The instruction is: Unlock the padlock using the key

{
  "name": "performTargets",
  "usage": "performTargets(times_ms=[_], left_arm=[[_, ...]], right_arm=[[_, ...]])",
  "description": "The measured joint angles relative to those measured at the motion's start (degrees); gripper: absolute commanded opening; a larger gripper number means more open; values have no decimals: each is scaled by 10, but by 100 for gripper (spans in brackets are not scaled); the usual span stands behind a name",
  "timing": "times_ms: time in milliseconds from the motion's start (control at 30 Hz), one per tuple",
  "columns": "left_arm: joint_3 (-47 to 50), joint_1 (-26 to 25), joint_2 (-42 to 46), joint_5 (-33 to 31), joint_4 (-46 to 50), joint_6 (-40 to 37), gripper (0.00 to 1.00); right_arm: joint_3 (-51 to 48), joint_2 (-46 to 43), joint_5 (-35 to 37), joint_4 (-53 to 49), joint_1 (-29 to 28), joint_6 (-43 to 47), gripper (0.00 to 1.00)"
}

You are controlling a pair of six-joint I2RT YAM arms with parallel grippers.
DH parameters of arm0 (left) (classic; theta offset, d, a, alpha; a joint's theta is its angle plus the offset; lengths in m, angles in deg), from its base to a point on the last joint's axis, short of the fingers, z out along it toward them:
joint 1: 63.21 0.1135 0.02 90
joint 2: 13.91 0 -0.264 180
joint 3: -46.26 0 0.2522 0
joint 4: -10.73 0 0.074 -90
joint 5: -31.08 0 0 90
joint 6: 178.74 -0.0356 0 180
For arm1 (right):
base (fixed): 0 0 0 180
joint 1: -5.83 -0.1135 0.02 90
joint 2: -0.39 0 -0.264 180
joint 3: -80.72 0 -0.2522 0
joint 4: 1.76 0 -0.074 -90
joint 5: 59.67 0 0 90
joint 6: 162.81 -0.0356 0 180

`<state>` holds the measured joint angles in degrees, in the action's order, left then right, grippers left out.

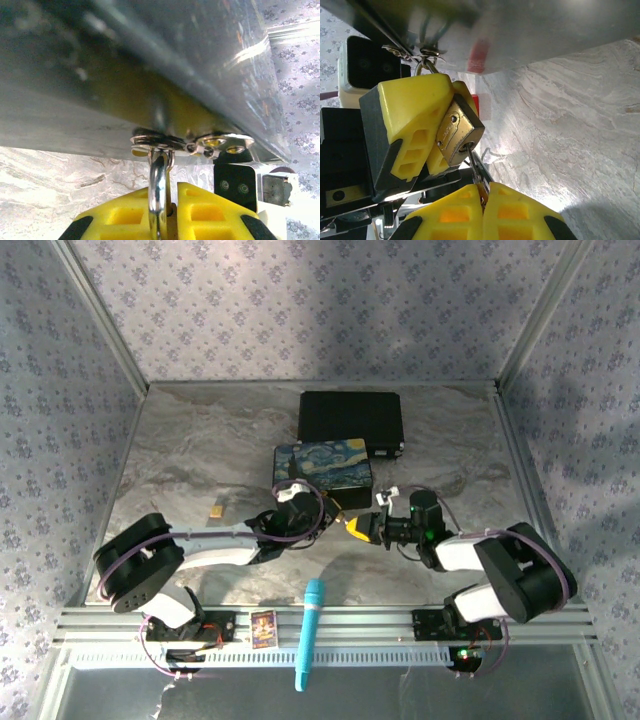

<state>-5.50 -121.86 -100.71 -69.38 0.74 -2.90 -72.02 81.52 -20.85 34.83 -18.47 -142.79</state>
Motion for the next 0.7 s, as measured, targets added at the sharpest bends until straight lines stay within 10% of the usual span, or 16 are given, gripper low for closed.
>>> performTargets(times_ms=[700], left_arm=[[23,-3,-7,-7,-52,6,0]], right_arm=[[34,86,-41,57,12,-23,0]])
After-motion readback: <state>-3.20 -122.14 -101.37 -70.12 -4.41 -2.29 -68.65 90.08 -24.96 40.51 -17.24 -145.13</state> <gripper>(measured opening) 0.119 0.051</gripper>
